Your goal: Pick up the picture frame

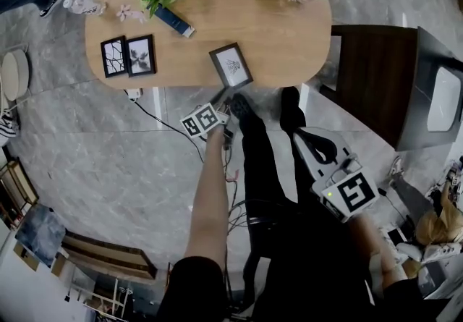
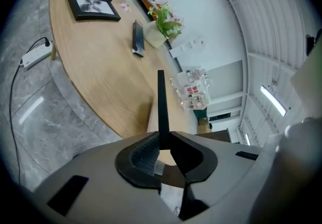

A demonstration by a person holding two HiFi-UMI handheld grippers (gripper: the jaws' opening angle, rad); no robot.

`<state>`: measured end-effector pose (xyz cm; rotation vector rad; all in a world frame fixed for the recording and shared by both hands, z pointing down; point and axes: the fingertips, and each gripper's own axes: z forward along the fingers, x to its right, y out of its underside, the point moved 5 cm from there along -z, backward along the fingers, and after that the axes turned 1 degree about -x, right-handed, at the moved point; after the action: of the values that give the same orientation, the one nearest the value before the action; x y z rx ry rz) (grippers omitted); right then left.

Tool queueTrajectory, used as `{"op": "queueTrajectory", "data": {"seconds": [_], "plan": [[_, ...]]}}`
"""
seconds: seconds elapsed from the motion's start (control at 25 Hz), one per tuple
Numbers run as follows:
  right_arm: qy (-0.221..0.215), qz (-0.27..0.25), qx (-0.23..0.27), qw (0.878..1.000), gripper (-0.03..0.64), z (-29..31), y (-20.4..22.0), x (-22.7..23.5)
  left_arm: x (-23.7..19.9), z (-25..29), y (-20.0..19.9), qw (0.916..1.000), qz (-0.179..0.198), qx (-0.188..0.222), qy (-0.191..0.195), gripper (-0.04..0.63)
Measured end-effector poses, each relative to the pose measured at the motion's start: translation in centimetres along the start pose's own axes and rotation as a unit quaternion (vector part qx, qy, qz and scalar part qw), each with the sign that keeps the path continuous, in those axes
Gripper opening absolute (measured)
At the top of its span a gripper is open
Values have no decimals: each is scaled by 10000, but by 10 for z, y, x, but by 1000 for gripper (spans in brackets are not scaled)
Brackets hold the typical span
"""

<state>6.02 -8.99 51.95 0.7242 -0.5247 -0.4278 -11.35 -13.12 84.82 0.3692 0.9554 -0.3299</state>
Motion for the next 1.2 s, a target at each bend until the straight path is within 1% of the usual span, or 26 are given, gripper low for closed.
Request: {"op": "queueTrajectory", "data": {"seconds": [0.08,0.2,0.32,0.44,0.68,0.76,0.88,0.92,1.0,1.08,1.12,1.2], "plan": [[58,-4,73,10000,12,-8,-3,0,10,-4,-4,9999,11,57,97,74],[231,27,10,9997,12,-18,-6,2,29,-10,-10,9995,49,140,278,74],[285,5,138,9995,12,-32,-13,-2,55,-24,-16,9980,-31,326,533,72],[318,-72,307,9990,12,-45,-26,-7,84,-41,-22,9947,-207,538,854,72],[336,-220,668,9970,12,-70,-50,-14,151,-71,-33,9856,-288,840,1441,72],[325,-250,780,9961,12,-75,-57,-13,173,-81,-40,9827,-248,980,1549,72],[296,-371,923,9946,12,-80,-68,-13,201,-98,-55,9814,-11,1194,1502,72],[274,-439,989,9938,12,-82,-72,-15,212,-104,-60,9784,-19,1282,1619,72],[206,-565,1133,9917,12,-86,-83,-22,234,-118,-69,9692,-194,1460,1975,72],[141,-650,1251,9899,12,-91,-93,-30,254,-137,-73,9575,-612,1629,2301,72],[117,-689,1309,9889,12,-93,-98,-33,262,-146,-77,9521,-784,1724,2403,72],[80,-788,1447,9863,12,-95,-108,-36,271,-164,-87,9453,-852,1941,2480,72]]}}
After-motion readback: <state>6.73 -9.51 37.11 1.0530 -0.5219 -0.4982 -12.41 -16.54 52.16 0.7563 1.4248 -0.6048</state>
